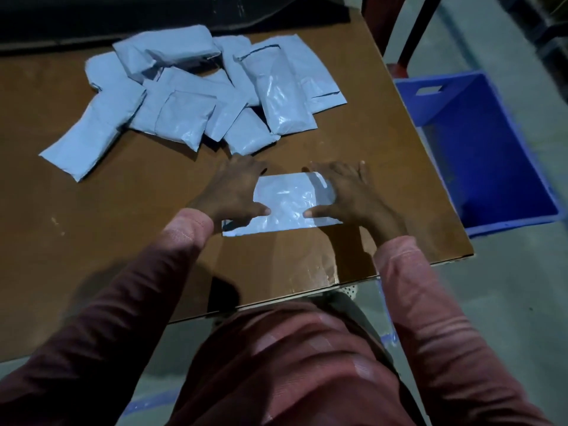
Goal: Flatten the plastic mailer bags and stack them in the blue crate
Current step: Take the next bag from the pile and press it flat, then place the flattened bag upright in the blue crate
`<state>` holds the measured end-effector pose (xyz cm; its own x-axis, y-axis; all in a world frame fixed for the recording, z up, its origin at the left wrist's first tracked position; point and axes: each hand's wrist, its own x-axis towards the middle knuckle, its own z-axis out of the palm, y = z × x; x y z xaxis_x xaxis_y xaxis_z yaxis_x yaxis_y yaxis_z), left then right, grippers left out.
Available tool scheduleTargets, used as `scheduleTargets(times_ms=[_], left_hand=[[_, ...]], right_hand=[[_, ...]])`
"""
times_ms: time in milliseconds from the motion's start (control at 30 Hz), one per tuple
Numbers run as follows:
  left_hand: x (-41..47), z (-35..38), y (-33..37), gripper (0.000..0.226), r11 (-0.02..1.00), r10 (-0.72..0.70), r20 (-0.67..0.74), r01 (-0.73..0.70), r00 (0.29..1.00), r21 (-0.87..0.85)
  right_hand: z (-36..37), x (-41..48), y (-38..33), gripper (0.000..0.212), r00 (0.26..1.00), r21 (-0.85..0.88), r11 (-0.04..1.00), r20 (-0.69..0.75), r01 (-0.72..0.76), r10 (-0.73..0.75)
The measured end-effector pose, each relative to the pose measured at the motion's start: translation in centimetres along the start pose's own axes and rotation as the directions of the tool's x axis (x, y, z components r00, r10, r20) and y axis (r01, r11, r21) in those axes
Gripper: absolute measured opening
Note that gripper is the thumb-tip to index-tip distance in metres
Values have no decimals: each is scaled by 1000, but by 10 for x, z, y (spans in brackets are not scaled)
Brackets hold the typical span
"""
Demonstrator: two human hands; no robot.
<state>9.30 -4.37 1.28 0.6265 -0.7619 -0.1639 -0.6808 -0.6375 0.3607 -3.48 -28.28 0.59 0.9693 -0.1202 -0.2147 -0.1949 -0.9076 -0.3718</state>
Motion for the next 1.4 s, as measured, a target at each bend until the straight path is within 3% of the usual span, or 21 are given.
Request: scheduleTargets(times_ms=[67, 133, 200, 267, 367, 500, 667, 833, 933, 1067, 1233, 1400], left_hand=[[6, -8, 7, 80, 999, -30, 23, 29, 999, 24], [12, -17, 14, 61, 993, -38, 41, 33, 998, 109], [19, -30, 21, 48, 996, -40, 97, 32, 994, 83], [28, -46, 24, 42, 997, -26, 192, 40, 981, -69], [47, -70, 26, 36, 980, 39, 271, 15, 962, -196], [90, -93, 42, 28, 982, 135, 253, -96, 958, -160], [177, -110, 104, 23, 954, 297, 73, -298, 952, 0], [255, -119, 184, 26, 832, 543, -89, -521, 835, 190], [298, -112, 223, 23, 774, 611, -121, -559, 782, 298], [356, -90, 263, 20, 755, 622, -72, -573, 780, 319], [430, -52, 299, 34, 728, 612, 53, -588, 789, 353], [491, -16, 326, 33, 620, 694, 87, -655, 715, 431]], right_hand=[[-9, 4, 0, 99, 1000, -28, 999, 9, -17, 18], [-21, 5, -1, 95, 999, -4, 999, 21, -38, 38], [-36, 4, -2, 80, 995, 134, 988, 70, -80, 71], [-50, 1, 1, 55, 993, 315, 945, 110, -84, 51], [-72, -5, 10, 35, 997, 403, 912, 58, -69, 49], [-96, -14, 33, 36, 978, 466, 882, -138, -73, 154], [-127, -31, 75, 32, 844, 403, 900, -415, -165, 340], [-152, -48, 137, 37, 681, 345, 895, -584, -284, 442], [-158, -48, 175, 37, 607, 334, 886, -645, -323, 464], [-160, -36, 227, 28, 591, 343, 851, -614, -398, 524], [-157, -15, 300, 29, 623, 358, 825, -541, -437, 565], [-150, -1, 360, 26, 637, 392, 795, -477, -463, 606]])
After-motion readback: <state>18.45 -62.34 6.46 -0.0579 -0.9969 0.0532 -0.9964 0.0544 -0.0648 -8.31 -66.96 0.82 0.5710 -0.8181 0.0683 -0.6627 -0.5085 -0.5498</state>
